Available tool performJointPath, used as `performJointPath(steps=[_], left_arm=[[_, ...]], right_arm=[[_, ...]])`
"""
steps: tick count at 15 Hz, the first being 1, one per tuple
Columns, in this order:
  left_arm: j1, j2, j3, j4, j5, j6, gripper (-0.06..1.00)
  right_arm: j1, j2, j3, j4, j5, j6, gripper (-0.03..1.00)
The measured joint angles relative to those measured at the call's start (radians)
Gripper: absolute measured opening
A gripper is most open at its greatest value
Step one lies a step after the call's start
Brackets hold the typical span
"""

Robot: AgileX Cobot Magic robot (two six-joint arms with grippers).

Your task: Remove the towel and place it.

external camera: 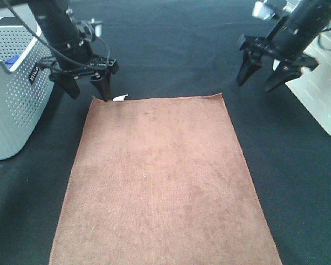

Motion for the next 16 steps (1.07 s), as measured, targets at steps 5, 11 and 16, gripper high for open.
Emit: performJointPath(steps=[5, 11, 16], left_arm=[[0.076, 0.087, -0.042, -0.085, 0.007, 0.008, 0.71], [0.095, 0.154, -0.047, -0.147, 0.010, 0.085, 0.71], [0.103, 0.174, -0.062, -0.171, 0.017, 0.087, 0.71]], right_arm=[[0.000, 0.166, -0.117, 0.076, 0.004, -0.113, 0.67], [0.006, 0.268, -0.152, 0.118, -0.131, -0.181, 0.67], [0.028, 0.313, -0.172, 0.127, -0.175, -0.190, 0.67]])
